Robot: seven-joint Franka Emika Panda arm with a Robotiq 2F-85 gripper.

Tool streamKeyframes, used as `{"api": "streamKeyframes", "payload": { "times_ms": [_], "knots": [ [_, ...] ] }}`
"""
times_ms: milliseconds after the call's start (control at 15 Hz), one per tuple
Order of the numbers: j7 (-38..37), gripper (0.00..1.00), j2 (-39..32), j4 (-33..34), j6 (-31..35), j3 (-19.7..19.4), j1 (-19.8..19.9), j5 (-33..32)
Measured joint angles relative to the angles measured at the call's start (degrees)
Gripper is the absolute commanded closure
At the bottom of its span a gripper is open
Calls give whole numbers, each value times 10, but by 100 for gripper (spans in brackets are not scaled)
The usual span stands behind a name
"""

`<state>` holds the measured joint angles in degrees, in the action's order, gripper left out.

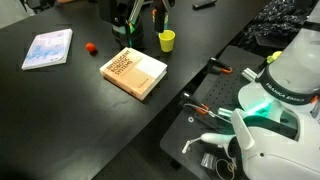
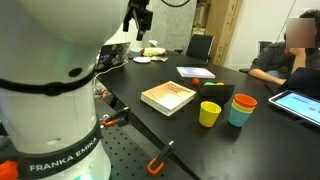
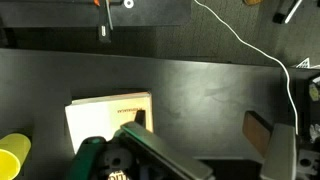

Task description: Open the orange and white book on the right

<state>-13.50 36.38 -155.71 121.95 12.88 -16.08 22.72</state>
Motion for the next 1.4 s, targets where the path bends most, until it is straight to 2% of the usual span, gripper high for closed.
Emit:
{"api": "streamKeyframes", "payload": {
  "times_ms": [667, 800, 1067, 1400],
  "knots": [
    [0, 0, -3, -1, 1, -2, 3, 0],
    [3, 0, -17, -8, 17, -9, 9, 0],
    [34, 0, -70, -18, 115, -26, 24, 0],
    [97, 0, -179, -25, 260, -56, 26, 0]
  ]
}}
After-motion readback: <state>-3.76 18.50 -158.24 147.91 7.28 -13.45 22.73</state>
